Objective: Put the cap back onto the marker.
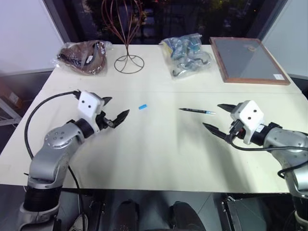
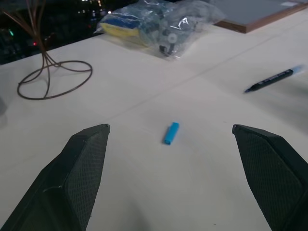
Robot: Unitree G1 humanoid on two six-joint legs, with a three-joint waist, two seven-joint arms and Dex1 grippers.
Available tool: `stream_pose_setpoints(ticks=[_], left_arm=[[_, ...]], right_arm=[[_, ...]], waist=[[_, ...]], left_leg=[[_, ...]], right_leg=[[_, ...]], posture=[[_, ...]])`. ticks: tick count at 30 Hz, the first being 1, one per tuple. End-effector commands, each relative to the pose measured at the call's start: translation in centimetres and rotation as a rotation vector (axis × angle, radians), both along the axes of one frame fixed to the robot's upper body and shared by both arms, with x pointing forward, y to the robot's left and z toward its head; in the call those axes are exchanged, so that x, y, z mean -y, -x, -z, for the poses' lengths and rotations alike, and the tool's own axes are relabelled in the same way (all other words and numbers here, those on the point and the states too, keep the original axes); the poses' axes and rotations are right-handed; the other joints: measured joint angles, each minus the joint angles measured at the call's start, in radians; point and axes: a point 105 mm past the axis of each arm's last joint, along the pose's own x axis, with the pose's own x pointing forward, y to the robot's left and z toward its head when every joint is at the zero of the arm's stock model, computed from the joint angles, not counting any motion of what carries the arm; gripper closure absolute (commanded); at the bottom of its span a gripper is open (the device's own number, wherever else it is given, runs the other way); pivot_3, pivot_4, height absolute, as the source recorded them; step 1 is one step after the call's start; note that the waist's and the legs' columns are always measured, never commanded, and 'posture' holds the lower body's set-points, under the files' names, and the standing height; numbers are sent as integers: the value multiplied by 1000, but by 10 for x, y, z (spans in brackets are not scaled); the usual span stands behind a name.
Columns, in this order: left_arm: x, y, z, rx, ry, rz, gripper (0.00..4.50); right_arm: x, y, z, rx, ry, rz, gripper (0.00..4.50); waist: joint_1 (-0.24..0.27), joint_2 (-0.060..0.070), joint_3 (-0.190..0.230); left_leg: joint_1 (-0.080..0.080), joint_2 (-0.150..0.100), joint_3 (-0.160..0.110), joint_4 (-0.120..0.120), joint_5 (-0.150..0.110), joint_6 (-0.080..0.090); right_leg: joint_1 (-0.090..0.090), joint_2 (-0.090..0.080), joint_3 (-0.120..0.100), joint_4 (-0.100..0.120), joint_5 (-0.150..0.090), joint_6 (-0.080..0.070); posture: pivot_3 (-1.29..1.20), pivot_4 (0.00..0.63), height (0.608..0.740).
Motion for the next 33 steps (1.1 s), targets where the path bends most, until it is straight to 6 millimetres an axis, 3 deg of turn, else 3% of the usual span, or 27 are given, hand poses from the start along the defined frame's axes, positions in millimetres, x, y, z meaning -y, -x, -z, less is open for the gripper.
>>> stream_pose_setpoints(ticks=[1, 33], left_arm=[[-3, 2, -15, 46, 5, -16, 215], [0, -9, -5, 9, -4, -13, 215]], right_arm=[[-6, 1, -9, 42, -7, -20, 311], [-11, 3, -9, 46, -30, -12, 311]], waist=[[0, 0, 0], [0, 0, 0]], left_leg=[[0, 0, 0, 0, 0, 0], [0, 0, 0, 0, 0, 0]], right_leg=[[0, 0, 0, 0, 0, 0], [0, 0, 0, 0, 0, 0]], posture=[[0, 150, 740], [0, 150, 740]])
